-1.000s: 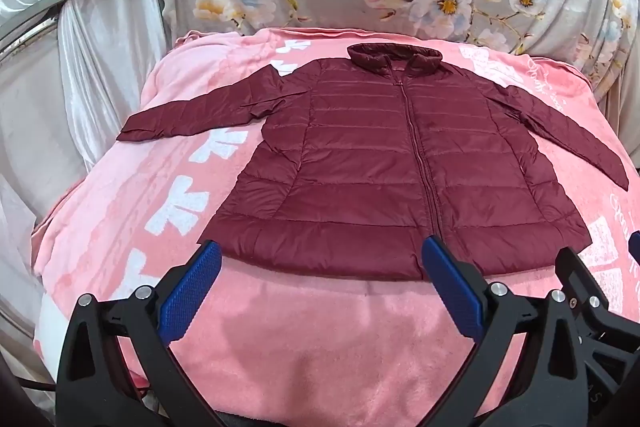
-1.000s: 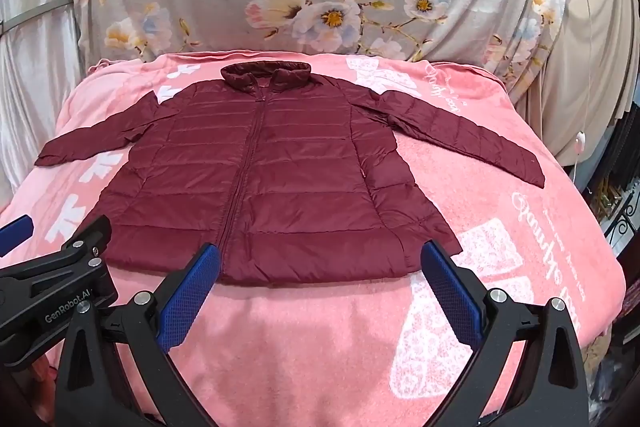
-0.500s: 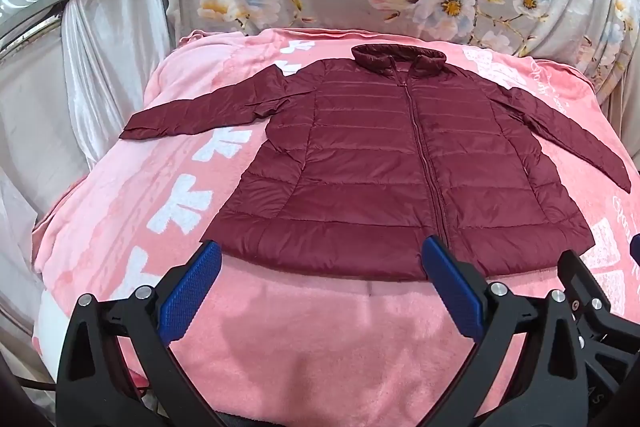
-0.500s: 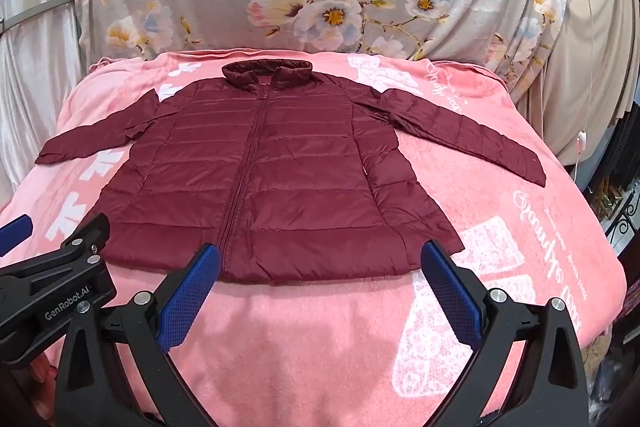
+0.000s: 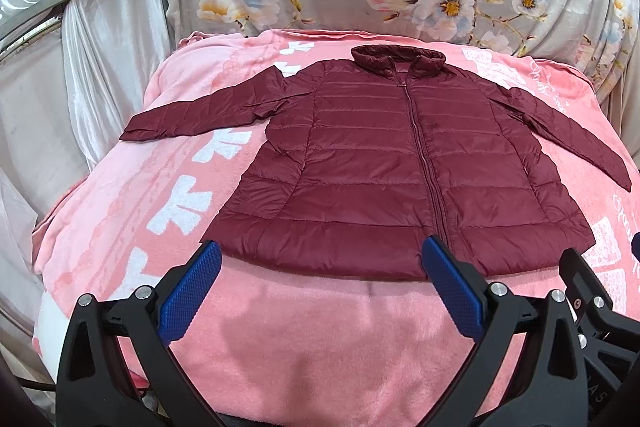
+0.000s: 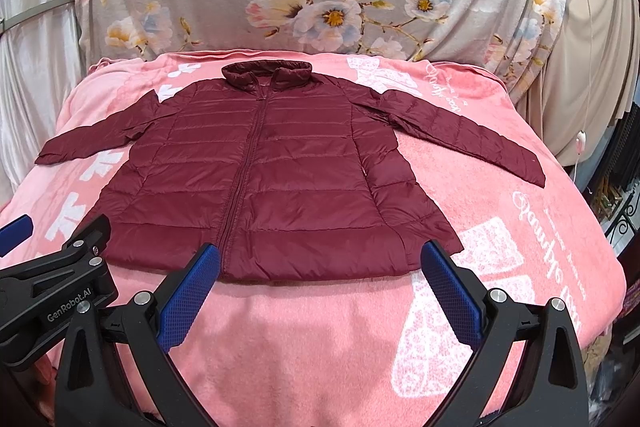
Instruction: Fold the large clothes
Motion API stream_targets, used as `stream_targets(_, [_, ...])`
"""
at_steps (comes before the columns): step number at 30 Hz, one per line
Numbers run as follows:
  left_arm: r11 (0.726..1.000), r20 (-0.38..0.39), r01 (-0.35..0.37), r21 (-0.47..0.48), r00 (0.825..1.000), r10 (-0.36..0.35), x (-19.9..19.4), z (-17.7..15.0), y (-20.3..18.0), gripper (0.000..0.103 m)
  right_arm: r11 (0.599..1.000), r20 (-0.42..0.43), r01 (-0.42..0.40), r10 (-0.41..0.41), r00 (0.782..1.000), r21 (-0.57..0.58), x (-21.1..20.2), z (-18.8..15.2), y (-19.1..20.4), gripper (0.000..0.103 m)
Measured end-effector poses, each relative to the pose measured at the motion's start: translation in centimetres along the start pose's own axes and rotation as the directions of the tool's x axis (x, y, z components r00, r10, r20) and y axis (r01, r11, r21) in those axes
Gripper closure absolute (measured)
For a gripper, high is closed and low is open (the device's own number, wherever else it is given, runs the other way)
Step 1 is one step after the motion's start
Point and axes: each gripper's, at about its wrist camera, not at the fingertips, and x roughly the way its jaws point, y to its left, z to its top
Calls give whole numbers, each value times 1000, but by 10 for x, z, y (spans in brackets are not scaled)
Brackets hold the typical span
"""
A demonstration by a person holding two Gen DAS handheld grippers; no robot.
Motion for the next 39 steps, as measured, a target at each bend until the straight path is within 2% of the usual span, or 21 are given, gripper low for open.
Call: stream_targets(39, [1000,-15,13,-10,1000,-13,2,2,-3,5,1000,4,-4,4,1000,2,-3,1,1,5])
